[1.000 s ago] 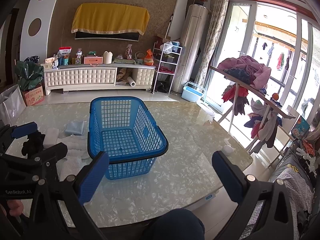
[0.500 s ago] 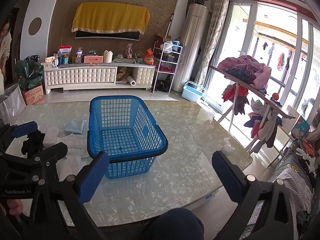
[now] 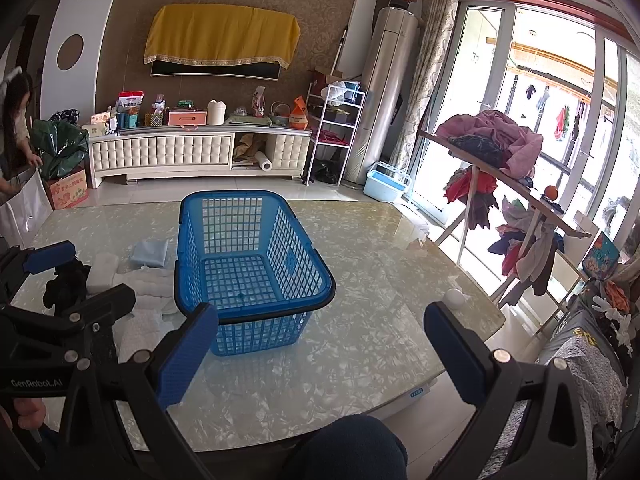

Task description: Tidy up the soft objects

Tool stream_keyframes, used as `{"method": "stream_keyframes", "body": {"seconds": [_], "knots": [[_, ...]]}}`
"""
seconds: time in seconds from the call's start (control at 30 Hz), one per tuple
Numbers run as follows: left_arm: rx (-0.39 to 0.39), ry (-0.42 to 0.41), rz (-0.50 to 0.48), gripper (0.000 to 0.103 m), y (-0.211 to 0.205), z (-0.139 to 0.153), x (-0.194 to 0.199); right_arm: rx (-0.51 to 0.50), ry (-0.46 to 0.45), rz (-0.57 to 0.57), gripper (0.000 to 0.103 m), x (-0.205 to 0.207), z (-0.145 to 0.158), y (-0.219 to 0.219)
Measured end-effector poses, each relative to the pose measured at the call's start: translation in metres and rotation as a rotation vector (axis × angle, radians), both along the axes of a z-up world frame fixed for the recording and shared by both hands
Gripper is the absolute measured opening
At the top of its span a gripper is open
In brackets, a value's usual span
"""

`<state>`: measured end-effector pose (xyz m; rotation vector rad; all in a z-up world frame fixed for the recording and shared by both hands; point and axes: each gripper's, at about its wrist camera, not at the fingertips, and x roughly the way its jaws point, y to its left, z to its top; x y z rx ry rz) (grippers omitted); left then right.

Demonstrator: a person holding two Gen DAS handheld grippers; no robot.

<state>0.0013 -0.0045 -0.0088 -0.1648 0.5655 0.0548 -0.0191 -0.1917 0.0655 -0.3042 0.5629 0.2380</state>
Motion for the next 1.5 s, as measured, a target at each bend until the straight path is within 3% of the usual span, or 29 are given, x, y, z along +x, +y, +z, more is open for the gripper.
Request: {"method": "stream_keyframes", "body": {"seconds": [1.2,1.5], "knots": [[0.001,0.003,-0.018,0.103,-0.007,0.001,0.002,0.011,0.011,0.002,0.103,0.001,0.000,-0.002],[-0.021,0.015,0.006,0.103,0.006,0.012,-0.003,0.029,0.033,0.143,0.103,0.005,0.005,0.017]]}}
